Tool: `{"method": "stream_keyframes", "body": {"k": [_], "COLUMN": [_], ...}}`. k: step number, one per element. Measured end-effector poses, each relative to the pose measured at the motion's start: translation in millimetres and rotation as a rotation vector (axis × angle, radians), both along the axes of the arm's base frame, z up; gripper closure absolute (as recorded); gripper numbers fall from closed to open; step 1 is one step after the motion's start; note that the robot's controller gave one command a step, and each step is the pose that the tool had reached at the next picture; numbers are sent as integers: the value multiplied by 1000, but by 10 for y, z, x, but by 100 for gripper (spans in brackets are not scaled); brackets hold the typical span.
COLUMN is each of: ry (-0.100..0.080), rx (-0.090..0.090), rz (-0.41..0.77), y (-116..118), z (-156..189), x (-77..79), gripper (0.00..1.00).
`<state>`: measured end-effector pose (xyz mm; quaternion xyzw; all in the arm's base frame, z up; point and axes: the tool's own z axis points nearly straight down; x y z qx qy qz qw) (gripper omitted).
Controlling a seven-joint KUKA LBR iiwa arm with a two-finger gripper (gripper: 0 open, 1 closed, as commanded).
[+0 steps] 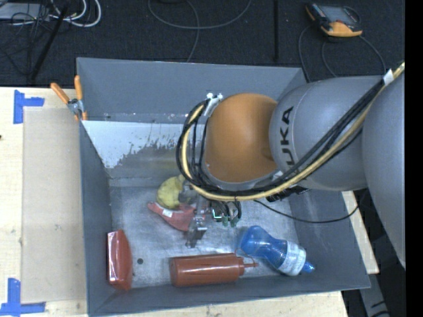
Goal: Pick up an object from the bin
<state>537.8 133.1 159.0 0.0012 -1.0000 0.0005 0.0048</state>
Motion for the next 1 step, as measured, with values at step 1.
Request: {"method": "stream_keyframes", "body": {"k": [1], "ry": [-7], "rx": [1], "rz": [-4], "y": [-7], "z": [39], "x": [20], "gripper": [0]}}
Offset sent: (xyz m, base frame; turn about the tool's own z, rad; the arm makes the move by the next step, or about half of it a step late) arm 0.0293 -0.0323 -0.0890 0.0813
